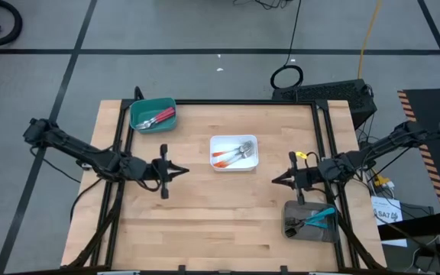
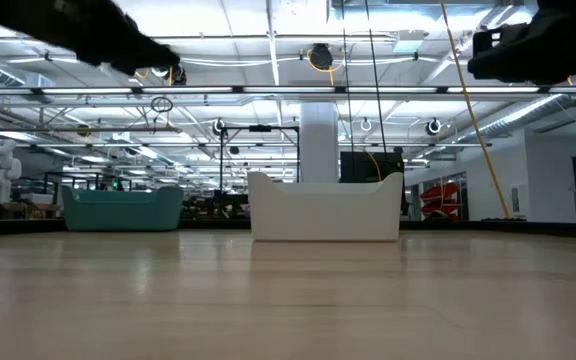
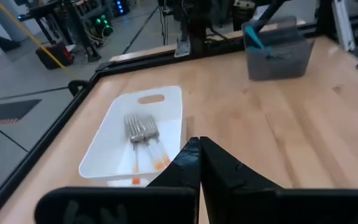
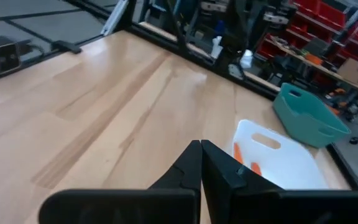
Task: Sort silverware by color (type)
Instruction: Return to Home Position
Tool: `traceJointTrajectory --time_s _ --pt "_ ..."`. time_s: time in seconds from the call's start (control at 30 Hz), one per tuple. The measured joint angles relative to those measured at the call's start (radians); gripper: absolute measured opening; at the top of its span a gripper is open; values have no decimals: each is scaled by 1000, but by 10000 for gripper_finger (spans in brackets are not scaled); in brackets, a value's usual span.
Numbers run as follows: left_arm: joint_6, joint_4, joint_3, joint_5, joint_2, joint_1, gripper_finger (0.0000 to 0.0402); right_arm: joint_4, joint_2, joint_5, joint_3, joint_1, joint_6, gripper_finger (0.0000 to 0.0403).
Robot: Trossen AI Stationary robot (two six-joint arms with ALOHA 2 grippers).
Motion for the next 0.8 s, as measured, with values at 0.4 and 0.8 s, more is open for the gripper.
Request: traceJointTrajectory --time_s 0.4,0.8 --pt "37 168 -179 136 -12 76 6 144 -21 -72 -138 -41 -13 0" --pt "24 294 -321 201 -31 135 6 140 -22 -127 -169 -97 -8 0"
